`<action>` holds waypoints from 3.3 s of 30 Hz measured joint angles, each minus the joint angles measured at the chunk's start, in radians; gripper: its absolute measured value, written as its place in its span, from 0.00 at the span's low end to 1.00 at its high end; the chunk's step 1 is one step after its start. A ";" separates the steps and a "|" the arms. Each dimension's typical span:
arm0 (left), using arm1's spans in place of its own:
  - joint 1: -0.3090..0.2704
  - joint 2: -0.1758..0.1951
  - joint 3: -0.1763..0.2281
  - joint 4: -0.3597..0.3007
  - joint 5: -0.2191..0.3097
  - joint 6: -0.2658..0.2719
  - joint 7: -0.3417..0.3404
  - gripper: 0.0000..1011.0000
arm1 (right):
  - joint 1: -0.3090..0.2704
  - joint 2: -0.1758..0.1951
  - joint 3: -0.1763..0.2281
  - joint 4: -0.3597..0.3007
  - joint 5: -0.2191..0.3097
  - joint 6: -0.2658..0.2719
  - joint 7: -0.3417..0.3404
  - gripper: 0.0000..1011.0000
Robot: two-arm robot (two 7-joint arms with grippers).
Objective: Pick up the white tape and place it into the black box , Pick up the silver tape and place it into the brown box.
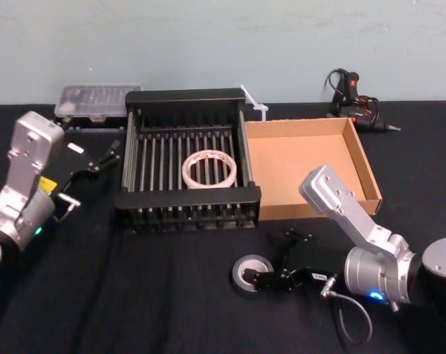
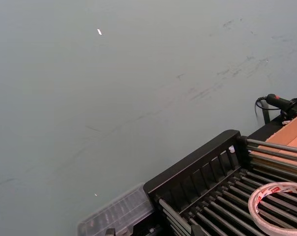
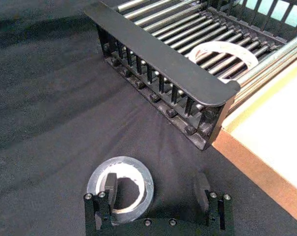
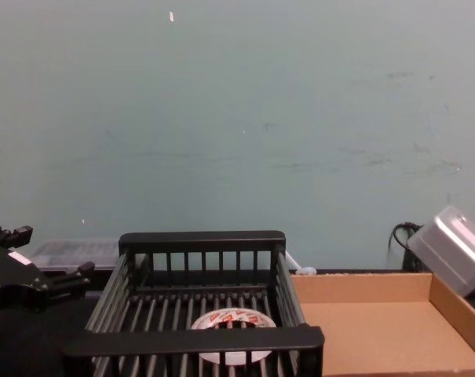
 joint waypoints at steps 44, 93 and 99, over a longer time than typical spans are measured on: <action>0.000 0.000 0.000 0.000 0.000 0.000 0.000 0.99 | 0.004 -0.005 0.000 0.006 -0.008 0.005 0.003 0.44; 0.000 0.000 0.000 0.000 0.000 0.000 0.000 0.99 | -0.027 0.005 0.018 -0.047 0.007 -0.038 0.006 0.16; 0.000 0.000 0.000 0.000 0.000 0.000 0.000 0.99 | -0.045 0.013 0.031 -0.084 0.019 -0.052 0.000 0.16</action>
